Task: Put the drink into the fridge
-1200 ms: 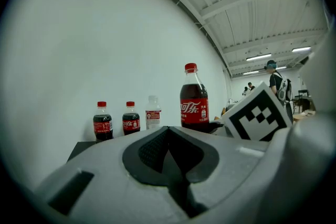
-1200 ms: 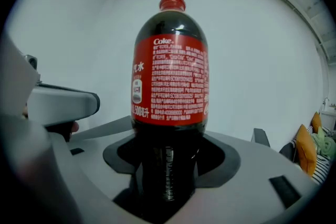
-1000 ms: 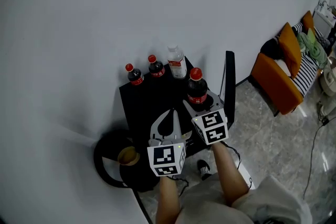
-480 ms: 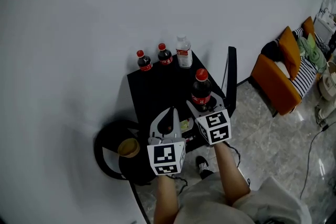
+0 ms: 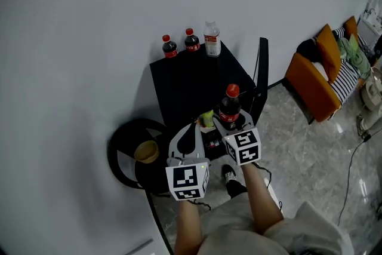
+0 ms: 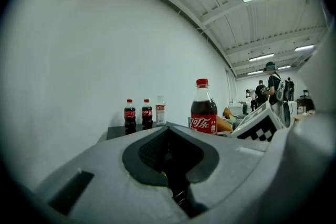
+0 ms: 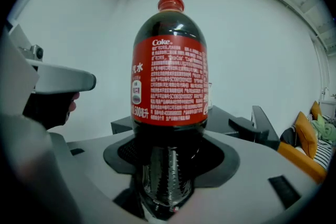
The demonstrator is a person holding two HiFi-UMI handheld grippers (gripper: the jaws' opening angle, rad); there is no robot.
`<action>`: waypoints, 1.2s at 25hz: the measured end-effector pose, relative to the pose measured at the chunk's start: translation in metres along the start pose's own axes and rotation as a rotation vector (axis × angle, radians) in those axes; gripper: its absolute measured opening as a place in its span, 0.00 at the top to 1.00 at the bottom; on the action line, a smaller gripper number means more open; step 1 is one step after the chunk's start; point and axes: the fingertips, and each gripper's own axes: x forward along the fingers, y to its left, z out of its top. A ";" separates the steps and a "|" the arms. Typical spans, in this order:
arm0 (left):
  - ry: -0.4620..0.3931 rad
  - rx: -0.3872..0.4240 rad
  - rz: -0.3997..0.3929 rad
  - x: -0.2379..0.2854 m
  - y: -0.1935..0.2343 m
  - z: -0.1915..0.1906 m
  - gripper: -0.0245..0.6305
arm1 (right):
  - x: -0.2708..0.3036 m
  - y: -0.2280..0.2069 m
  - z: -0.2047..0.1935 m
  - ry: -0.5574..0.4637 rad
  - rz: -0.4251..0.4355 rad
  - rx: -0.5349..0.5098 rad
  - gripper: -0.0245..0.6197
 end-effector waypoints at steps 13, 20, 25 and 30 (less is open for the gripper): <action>0.121 -0.063 0.009 -0.054 -0.034 -0.075 0.95 | -0.046 0.019 -0.149 0.119 0.033 0.134 0.55; 0.227 -0.146 0.087 -0.059 -0.014 -0.147 0.95 | -0.023 0.005 -0.219 0.207 0.072 0.148 0.55; 0.228 -0.174 0.051 -0.028 -0.018 -0.184 0.95 | 0.021 -0.005 -0.257 0.266 0.119 0.160 0.55; 0.167 -0.153 0.020 0.013 -0.021 -0.209 0.95 | 0.080 -0.029 -0.276 0.255 0.131 0.079 0.55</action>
